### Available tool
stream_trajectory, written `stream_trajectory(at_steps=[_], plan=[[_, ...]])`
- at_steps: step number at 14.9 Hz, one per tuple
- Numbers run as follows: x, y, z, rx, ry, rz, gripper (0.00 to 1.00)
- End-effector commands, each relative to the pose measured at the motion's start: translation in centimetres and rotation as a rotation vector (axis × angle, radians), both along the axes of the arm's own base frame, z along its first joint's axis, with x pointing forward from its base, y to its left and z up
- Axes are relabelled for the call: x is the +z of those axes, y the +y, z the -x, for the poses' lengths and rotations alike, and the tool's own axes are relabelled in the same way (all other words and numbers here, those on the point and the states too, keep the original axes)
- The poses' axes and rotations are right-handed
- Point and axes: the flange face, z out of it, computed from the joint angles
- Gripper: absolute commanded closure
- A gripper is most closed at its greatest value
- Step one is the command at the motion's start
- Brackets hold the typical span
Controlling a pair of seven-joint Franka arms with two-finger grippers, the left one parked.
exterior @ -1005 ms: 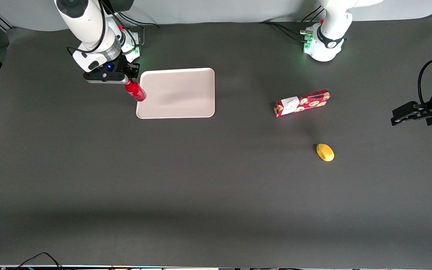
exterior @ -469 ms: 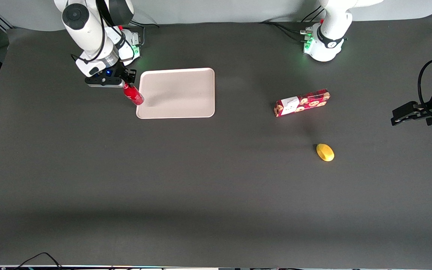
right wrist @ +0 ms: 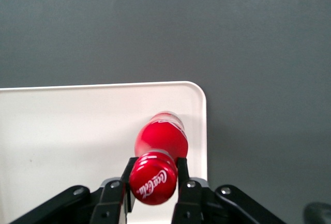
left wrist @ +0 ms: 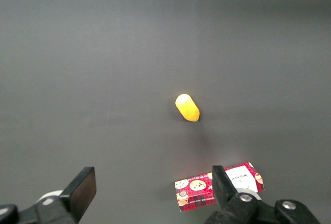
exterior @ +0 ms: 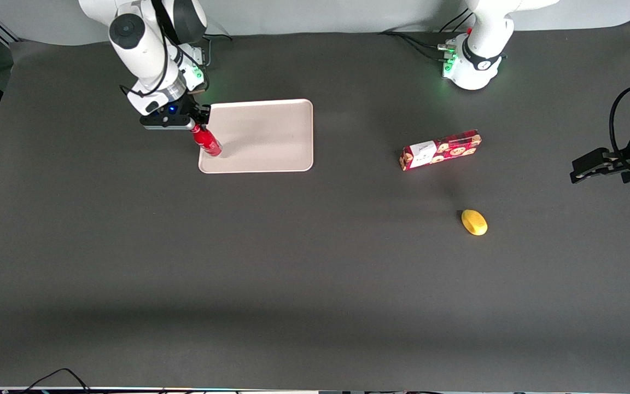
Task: Place coke bottle on tray
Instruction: 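Lower the bottle onto the tray and open the right gripper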
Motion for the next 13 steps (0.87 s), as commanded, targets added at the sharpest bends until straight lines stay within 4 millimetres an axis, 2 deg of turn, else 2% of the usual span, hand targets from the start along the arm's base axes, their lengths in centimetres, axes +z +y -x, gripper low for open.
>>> stream_trajectory(at_steps=[1, 4, 13], plan=[[-1.8, 1.0, -0.6, 0.017, -0.006, -0.036, 1.0], [-2.9, 2.0, 0.0, 0.048, 0.015, -0.019, 1.0], [-3.1, 1.7, 0.6, 0.072, 0.044, 0.008, 1.0]])
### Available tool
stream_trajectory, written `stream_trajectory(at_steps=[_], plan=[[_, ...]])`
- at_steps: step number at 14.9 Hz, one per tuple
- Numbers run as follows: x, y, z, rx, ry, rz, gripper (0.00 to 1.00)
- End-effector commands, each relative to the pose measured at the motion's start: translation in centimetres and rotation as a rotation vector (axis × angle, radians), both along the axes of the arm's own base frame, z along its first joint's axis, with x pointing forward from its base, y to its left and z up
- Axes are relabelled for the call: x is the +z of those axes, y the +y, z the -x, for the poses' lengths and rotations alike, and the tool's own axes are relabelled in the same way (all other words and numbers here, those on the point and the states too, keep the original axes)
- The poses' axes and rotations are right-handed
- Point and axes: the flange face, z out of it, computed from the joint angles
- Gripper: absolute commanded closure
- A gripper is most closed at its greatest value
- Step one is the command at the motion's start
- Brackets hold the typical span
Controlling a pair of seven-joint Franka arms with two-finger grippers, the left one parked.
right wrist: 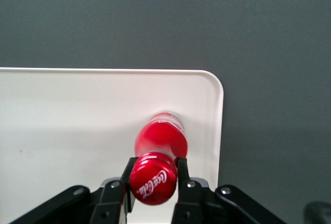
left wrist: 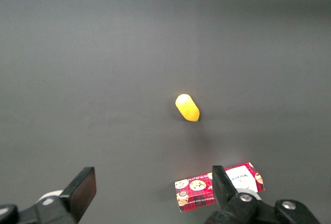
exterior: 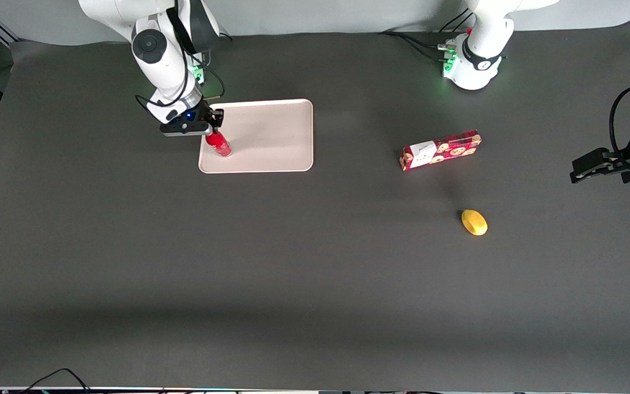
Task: Place coke bottle on tray
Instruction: 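Lower the bottle onto the tray and open the right gripper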
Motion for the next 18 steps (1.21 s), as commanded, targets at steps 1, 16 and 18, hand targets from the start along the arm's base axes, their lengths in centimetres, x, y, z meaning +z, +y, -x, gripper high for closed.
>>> stream_trajectory(at_steps=[1, 16, 18], plan=[[0.3, -0.2, 0.1, 0.021, 0.001, 0.004, 1.0], [0.7, 0.1, -0.9, 0.02, 0.009, 0.0, 0.0], [2.2, 0.1, -2.0, 0.004, 0.017, -0.013, 0.0]])
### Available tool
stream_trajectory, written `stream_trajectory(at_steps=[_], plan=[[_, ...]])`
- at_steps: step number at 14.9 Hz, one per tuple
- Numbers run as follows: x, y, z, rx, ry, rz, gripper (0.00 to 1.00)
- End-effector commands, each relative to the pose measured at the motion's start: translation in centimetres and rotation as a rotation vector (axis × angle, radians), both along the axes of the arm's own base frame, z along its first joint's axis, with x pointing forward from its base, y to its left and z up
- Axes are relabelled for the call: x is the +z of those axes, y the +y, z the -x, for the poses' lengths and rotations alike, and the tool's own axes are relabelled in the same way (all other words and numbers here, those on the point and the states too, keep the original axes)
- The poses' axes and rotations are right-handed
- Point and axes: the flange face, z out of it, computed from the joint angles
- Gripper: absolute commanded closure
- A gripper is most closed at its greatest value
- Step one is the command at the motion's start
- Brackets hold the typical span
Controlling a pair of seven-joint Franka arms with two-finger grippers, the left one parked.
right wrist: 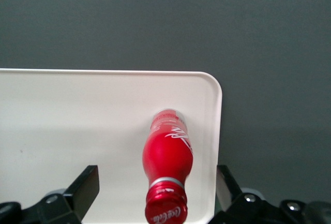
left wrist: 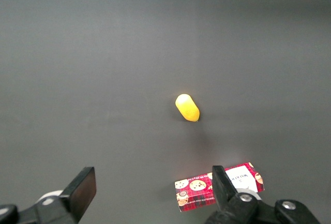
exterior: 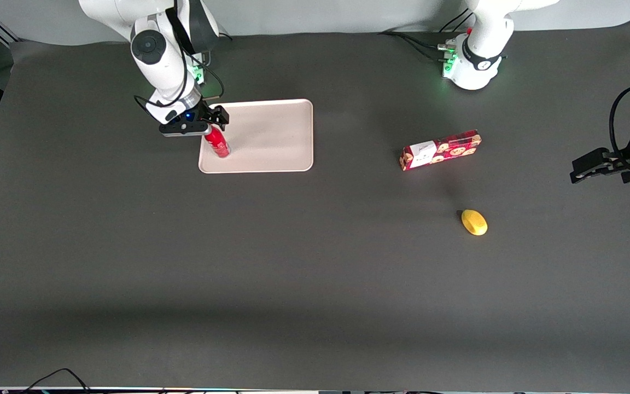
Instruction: Place coke bottle on tray
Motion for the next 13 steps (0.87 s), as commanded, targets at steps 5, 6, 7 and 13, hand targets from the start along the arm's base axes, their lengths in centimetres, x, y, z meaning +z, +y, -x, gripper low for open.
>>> stream_trajectory(at_steps=[5, 6, 7, 13], plan=[[10.0, -2.4, -7.6, -0.037, 0.028, -0.02, 0.0], [11.7, -3.2, -9.0, -0.043, 0.038, -0.025, 0.0], [13.8, -4.2, -11.0, -0.055, 0.047, -0.034, 0.0], [22.6, -9.1, -22.6, -0.098, 0.078, -0.069, 0.0]])
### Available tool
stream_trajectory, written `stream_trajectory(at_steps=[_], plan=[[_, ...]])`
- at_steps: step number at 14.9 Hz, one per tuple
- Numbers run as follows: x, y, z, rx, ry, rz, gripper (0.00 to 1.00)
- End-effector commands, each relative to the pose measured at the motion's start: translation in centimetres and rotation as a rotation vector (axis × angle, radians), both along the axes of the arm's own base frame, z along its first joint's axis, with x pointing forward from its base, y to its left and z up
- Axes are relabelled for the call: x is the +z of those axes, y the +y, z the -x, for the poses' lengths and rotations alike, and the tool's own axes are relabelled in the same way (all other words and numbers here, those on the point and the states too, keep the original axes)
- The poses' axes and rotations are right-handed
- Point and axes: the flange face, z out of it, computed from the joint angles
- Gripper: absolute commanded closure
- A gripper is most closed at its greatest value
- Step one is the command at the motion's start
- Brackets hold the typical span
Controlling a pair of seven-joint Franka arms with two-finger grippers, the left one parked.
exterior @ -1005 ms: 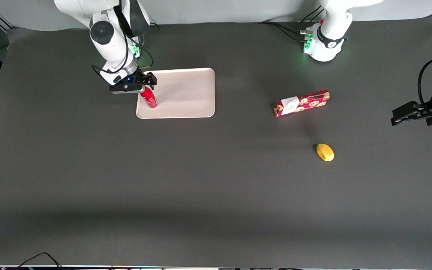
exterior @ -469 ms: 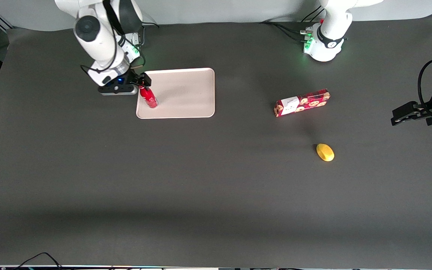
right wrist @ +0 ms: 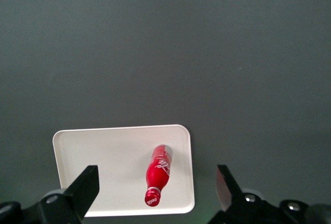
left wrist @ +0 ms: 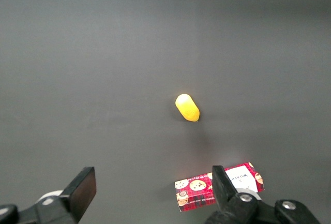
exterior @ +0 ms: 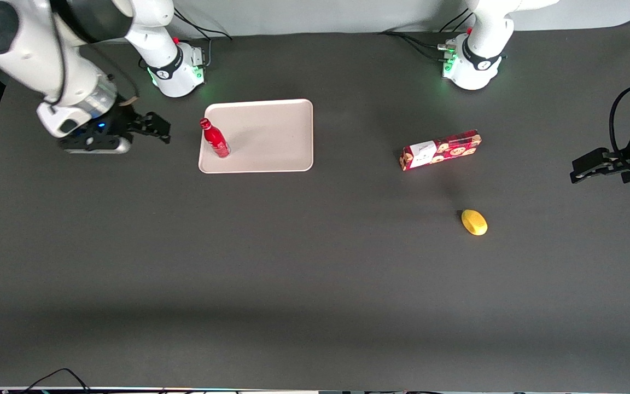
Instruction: Place coke bottle on tray
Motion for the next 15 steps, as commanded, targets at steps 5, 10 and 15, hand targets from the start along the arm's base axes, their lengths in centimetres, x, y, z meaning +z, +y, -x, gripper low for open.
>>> stream_trajectory(at_steps=[5, 10, 15], plan=[[1.4, -5.2, -11.7, -0.022, 0.049, 0.015, 0.0], [0.4, -7.0, -14.3, -0.043, 0.044, 0.007, 0.0], [-0.3, -3.5, -15.0, 0.001, 0.028, 0.034, 0.0]])
